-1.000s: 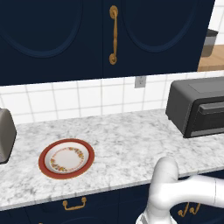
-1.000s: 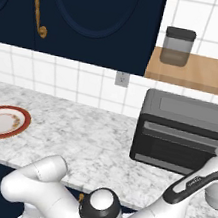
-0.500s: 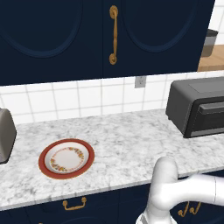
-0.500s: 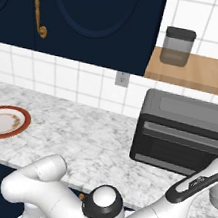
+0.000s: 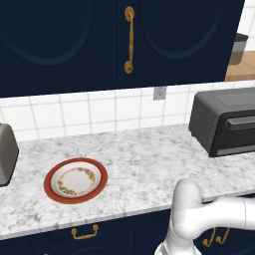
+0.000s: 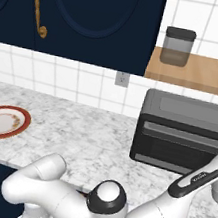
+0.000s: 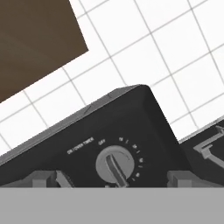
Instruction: Pick up the kebab skewer and baguette bread, and place them inside the toaster oven. Close the toaster oven door and start by setting the timer.
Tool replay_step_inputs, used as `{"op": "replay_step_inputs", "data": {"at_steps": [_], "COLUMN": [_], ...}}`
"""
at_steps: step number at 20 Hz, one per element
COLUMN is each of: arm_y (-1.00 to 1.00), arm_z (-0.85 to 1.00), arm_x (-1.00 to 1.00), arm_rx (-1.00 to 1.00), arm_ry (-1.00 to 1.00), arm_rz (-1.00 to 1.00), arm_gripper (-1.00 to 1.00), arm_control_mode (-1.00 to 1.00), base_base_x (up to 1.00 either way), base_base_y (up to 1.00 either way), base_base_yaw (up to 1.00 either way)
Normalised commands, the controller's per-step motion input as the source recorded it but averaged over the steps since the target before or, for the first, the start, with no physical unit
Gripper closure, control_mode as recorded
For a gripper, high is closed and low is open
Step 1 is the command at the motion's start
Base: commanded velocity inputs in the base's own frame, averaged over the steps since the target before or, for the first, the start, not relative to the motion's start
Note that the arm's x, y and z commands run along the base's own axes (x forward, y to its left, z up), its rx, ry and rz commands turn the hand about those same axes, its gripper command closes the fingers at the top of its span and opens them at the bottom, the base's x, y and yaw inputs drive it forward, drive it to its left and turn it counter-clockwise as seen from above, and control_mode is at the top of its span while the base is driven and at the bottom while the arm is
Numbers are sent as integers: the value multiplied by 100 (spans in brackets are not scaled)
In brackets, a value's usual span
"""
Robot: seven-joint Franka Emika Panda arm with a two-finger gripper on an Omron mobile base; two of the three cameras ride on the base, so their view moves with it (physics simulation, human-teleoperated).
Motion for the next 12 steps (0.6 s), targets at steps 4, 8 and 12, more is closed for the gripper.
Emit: {"op": "replay_step_inputs", "data": {"at_steps": [4,8,12], "arm_y": [0,0,0], "arm_z": [0,0,0], "arm_x": [23,14,11], "arm_rx": [0,0,0], "arm_ry": [0,0,0], "arm_rz": [0,0,0], "arm_gripper": [-100,-100,-100], "arm_control_mode": [-100,-100,-100], "base_base_x": [0,0,0], "base_base_y": [0,0,0], "base_base_yaw": [0,0,0]}}
